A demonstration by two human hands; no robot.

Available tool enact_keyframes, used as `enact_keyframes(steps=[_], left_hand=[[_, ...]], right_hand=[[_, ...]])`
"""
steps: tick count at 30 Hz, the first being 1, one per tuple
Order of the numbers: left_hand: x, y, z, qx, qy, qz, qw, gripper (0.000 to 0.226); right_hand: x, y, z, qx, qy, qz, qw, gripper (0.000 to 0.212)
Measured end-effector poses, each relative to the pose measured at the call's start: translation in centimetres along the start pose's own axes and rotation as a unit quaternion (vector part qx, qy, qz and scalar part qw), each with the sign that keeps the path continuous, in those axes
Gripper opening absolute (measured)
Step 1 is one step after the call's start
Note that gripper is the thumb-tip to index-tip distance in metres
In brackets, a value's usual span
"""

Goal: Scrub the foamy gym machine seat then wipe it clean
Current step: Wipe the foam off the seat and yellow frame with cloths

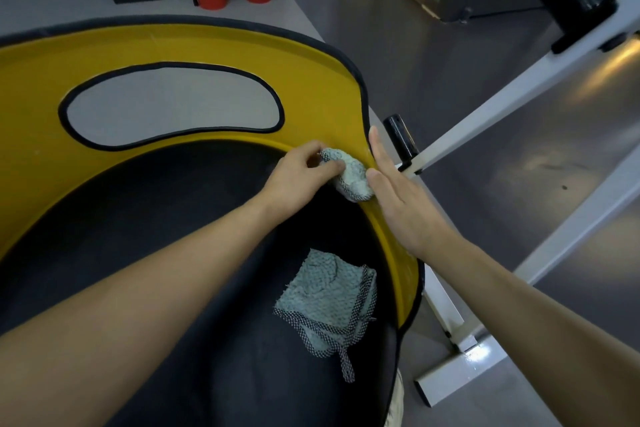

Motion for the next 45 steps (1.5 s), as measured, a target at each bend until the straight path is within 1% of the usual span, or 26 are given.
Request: enact_keyframes(steps=[1, 3, 4, 6, 8, 10, 12, 14, 15, 17, 19, 20, 22, 23, 25, 28, 30, 32, 34, 35, 37, 39, 40, 41, 43, 45], left_hand=[[0.0, 0.3, 0.1, -0.001, 0.01, -0.036, 0.999, 0.009], [0.6, 0.4, -0.6, 0.007, -0.086, -0.052, 0.995, 0.011], [1.3, 0.3, -1.2, 0.011, -0.172, -0.031, 0.985, 0.018], [2.7, 0.4, -2.0, 0.002, -0.33, 0.028, 0.944, 0.031], [3.4, 0.7, -1.7, -0.023, -0.415, 0.075, 0.907, 0.036], [3.4, 1.3, -0.9, -0.054, -0.444, 0.122, 0.886, 0.042], [2.7, 2.4, 0.6, -0.126, -0.408, 0.148, 0.892, 0.052], [0.8, 3.1, 1.9, -0.212, -0.404, 0.098, 0.884, 0.054], [-0.5, 3.1, 1.7, -0.228, -0.429, 0.053, 0.872, 0.053], [-2.3, 2.2, -0.3, -0.181, -0.51, -0.02, 0.84, 0.061], [-2.3, 1.1, -2.3, -0.119, -0.559, -0.041, 0.819, 0.068], [-2.2, 0.7, -2.7, -0.111, -0.564, -0.044, 0.817, 0.068], [-1.9, 0.3, -2.5, -0.137, -0.552, -0.035, 0.822, 0.062], [-1.6, 0.2, -1.9, -0.154, -0.527, -0.018, 0.835, 0.055], [-0.8, 0.2, -0.7, -0.158, -0.447, 0.031, 0.88, 0.04], [-1.2, 1.4, 1.0, -0.125, -0.313, 0.096, 0.937, 0.037], [-2.1, 2.3, 2.1, -0.126, -0.235, 0.139, 0.954, 0.035], [-2.8, 2.4, 1.8, -0.132, -0.218, 0.139, 0.957, 0.031], [-3.1, 2.4, 0.6, -0.155, -0.28, 0.106, 0.941, 0.033], [-3.2, 2.5, -0.1, -0.177, -0.337, 0.093, 0.92, 0.037], [-3.4, 3.3, -0.9, -0.239, -0.444, 0.091, 0.858, 0.048], [-3.5, 4.4, -1.2, -0.289, -0.493, 0.1, 0.815, 0.041], [-3.6, 4.8, -1.1, -0.305, -0.503, 0.103, 0.803, 0.035], [-3.6, 5.0, -0.8, -0.305, -0.503, 0.104, 0.802, 0.027], [-3.2, 4.7, 0.2, -0.26, -0.5, 0.102, 0.82, 0.017], [-3.5, 4.4, 0.8, -0.202, -0.528, 0.086, 0.821, 0.017]], right_hand=[[0.0, 0.0, 0.0, -0.001, 0.001, 0.003, 1.0, 0.052], [0.1, 0.1, -0.1, 0.003, 0.001, 0.009, 1.0, 0.053], [0.1, 0.1, -0.1, 0.006, 0.0, 0.01, 1.0, 0.053], [0.1, 0.1, 0.0, 0.012, 0.003, 0.016, 1.0, 0.053], [0.1, 0.1, 0.2, 0.012, 0.005, 0.019, 1.0, 0.054], [0.0, 0.0, 0.2, 0.011, 0.005, 0.018, 1.0, 0.053], [0.0, 0.0, 0.3, 0.01, 0.008, 0.019, 1.0, 0.053], [0.0, -0.1, 0.3, 0.011, 0.012, 0.023, 1.0, 0.053], [0.1, -0.1, 0.4, 0.012, 0.016, 0.025, 0.999, 0.053], [0.2, -0.1, 0.3, 0.012, 0.017, 0.026, 0.999, 0.053], [0.2, -0.1, 0.2, 0.01, 0.007, 0.027, 1.0, 0.053], [0.2, -0.1, 0.3, 0.008, 0.004, 0.027, 1.0, 0.053], [0.1, -0.1, 0.4, 0.001, -0.003, 0.024, 1.0, 0.053], [0.0, -0.1, 0.5, -0.001, -0.007, 0.023, 1.0, 0.053], [0.0, -0.1, 0.3, 0.003, -0.011, 0.018, 1.0, 0.053], [0.0, 0.0, 0.0, -0.005, -0.014, 0.007, 1.0, 0.053], [0.1, 0.0, 0.1, -0.017, -0.009, 0.002, 1.0, 0.053], [0.1, 0.0, 0.2, -0.017, -0.007, 0.0, 1.0, 0.053], [0.0, 0.0, 0.2, -0.013, -0.008, 0.003, 1.0, 0.054], [0.0, 0.0, 0.2, -0.01, -0.007, 0.006, 1.0, 0.054], [0.0, -0.1, 0.3, -0.007, -0.003, 0.011, 1.0, 0.054], [-0.1, -0.2, 0.3, -0.004, -0.001, 0.011, 1.0, 0.054], [-0.1, -0.2, 0.3, -0.003, 0.003, 0.011, 1.0, 0.054], [-0.1, -0.1, 0.2, 0.0, 0.006, 0.011, 1.0, 0.054], [0.0, -0.1, 0.1, 0.001, 0.006, 0.012, 1.0, 0.053], [-0.1, -0.1, 0.0, -0.002, 0.006, 0.01, 1.0, 0.053]])
Point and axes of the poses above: each hand's wrist, its own y-axis away from the middle knuckle, its own x-axis out of the back of the hand, z = x × y, the point moved 7 cm from there along -y, towards the middle knuckle, and after that the axes turned 10 degrees about x, right-handed, at the moved point
